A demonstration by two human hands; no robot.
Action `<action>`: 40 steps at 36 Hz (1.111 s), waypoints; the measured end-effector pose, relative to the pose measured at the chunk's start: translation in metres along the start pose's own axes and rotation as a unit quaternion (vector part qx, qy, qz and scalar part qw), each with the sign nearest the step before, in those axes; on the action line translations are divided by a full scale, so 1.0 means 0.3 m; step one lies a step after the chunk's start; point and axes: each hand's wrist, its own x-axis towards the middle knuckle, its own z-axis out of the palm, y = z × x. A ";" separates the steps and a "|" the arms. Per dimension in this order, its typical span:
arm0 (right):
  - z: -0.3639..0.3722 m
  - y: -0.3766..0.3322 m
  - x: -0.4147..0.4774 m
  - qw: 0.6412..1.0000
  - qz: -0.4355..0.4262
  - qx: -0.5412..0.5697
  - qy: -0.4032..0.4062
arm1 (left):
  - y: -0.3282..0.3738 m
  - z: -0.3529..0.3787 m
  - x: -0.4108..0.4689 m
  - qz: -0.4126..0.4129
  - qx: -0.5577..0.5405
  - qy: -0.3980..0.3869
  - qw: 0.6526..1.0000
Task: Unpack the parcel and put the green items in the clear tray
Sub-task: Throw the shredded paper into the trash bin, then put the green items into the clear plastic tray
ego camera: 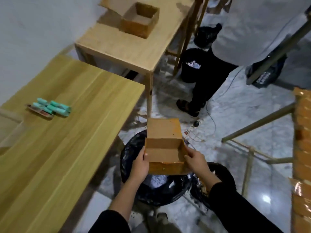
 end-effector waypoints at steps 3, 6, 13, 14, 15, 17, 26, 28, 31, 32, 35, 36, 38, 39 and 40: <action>0.093 0.055 0.031 0.999 0.023 0.003 -0.047 | -0.060 0.010 0.027 -0.060 0.000 0.020 0.998; 0.161 0.083 0.055 0.997 0.047 0.000 -0.065 | -0.101 0.011 0.051 -0.075 0.058 0.014 0.995; 0.184 0.094 0.136 0.990 0.040 -0.101 -0.095 | -0.108 0.003 0.095 -0.066 0.204 -0.002 0.977; 0.177 0.083 0.148 0.988 0.032 -0.112 -0.100 | -0.100 0.004 0.099 -0.062 0.221 -0.003 0.973; 0.170 0.075 0.161 0.987 0.021 -0.119 -0.103 | -0.094 0.003 0.105 -0.058 0.234 -0.003 0.970; 0.158 0.058 0.186 0.986 -0.011 -0.130 -0.100 | -0.074 0.003 0.119 -0.047 0.262 0.002 0.964; 0.068 -0.144 0.249 0.973 -0.134 -0.174 -0.077 | 0.105 -0.048 0.137 0.033 0.341 0.033 0.939; 0.049 -0.228 0.257 0.967 -0.163 -0.179 -0.078 | 0.173 -0.072 0.123 0.067 0.350 0.061 0.932; 0.038 -0.379 0.260 0.956 -0.218 -0.184 -0.064 | 0.272 -0.134 0.095 0.110 0.342 0.114 0.926; 0.040 -0.432 0.258 0.953 -0.233 -0.185 -0.058 | 0.301 -0.163 0.084 0.122 0.339 0.136 0.923; 0.064 -0.587 0.243 0.941 -0.283 -0.176 -0.061 | 0.358 -0.274 0.058 0.135 0.316 0.199 0.918; 0.077 -0.637 0.238 0.936 -0.299 -0.176 -0.066 | 0.367 -0.320 0.052 0.135 0.309 0.222 0.915; 0.112 -0.734 0.223 0.925 -0.323 -0.185 -0.080 | 0.369 -0.419 0.038 0.129 0.293 0.268 0.908; 0.133 -0.780 0.215 0.919 -0.333 -0.192 -0.086 | 0.366 -0.472 0.029 0.122 0.283 0.293 0.905; 0.157 -0.823 0.209 0.914 -0.342 -0.198 -0.094 | 0.361 -0.528 0.019 0.113 0.272 0.319 0.901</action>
